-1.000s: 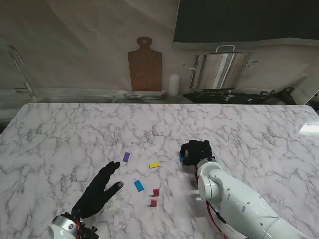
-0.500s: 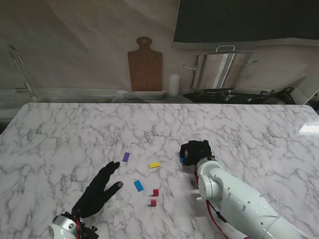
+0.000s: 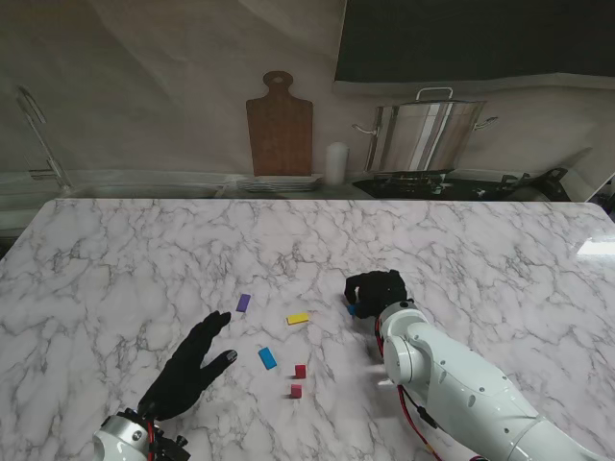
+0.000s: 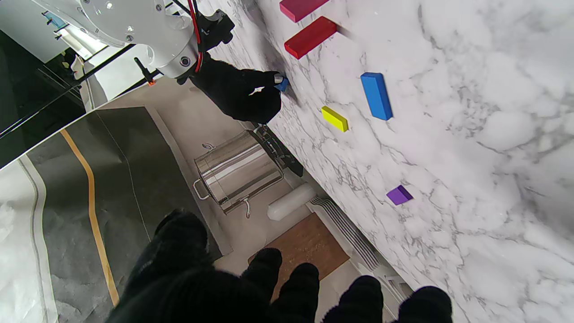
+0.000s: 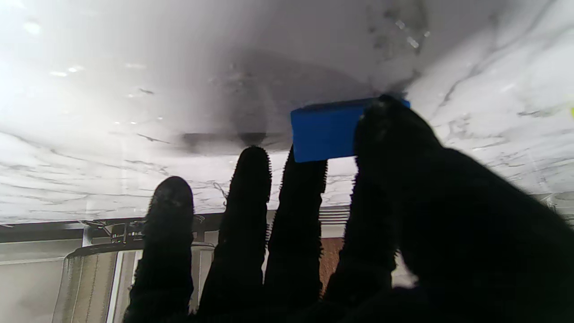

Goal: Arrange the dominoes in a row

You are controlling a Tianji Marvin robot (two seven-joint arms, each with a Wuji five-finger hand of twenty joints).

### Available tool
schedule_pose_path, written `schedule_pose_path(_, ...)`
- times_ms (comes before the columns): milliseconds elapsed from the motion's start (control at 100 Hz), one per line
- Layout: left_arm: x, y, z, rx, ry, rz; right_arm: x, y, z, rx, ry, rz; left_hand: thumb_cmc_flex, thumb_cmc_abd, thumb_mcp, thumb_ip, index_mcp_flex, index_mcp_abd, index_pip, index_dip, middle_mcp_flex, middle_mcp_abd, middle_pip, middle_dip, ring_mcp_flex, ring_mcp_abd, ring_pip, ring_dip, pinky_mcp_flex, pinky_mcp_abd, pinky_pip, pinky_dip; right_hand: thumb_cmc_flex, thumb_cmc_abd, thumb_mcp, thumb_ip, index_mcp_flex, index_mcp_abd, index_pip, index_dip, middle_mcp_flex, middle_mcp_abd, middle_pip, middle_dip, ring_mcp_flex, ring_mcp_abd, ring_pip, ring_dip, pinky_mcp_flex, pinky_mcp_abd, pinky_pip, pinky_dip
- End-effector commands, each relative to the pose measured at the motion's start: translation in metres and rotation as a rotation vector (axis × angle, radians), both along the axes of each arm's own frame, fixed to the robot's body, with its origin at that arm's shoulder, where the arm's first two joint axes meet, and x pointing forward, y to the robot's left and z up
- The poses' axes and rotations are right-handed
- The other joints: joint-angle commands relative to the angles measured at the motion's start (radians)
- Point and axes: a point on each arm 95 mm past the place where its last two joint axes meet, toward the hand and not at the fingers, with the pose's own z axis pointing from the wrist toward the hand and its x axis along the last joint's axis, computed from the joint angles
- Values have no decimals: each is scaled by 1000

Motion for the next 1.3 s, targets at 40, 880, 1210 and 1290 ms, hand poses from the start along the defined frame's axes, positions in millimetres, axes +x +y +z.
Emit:
schedule_pose_path(40, -2, -1, -3, 0, 14, -12, -9, -5, -16, -18, 48, 1, 23, -1, -5, 28, -28, -1, -13, 10, -15, -9, -7, -11, -12, -24, -2, 5, 0, -28, 0, 12, 45, -56, 55, 14, -30, -50, 21, 20, 31, -43, 62, 62, 93, -6, 91, 33, 3, 13, 28, -10)
schedule_pose_path(880, -1, -1, -3, 4, 11, -12, -9, -6, -13, -28, 28, 2, 23, -7, -5, 30, -27, 0, -17, -14, -15, -10, -7, -11, -12, -23, -2, 7, 0, -29, 1, 14, -23, 33, -22, 4, 6, 46, -54, -365, -48, -25, 236, 209, 24, 21, 194, 70, -50, 28, 23, 2)
schedule_pose_path(1210, -1, 0, -4, 5, 11, -12, -7, -5, -13, -35, 13, -4, 22, -7, -5, 29, -27, 0, -15, -15, -15, -10, -7, -11, -12, -23, -2, 7, 0, -27, 1, 15, -31, 78, -52, 3, 82, -8, -17, -364, -73, -8, 244, 201, 8, 24, 218, 80, -56, 22, 30, 10)
schedule_pose_path(1290, -1, 0, -4, 5, 11, -11, -7, -5, -13, -35, 8, -3, 24, -7, -4, 30, -27, -1, -15, -15, -15, -9, -7, -12, -12, -23, -2, 7, 0, -28, 1, 15, -24, 96, -54, 3, 116, -20, -1, -361, -68, -7, 246, 201, 10, 22, 223, 82, -54, 23, 32, 11)
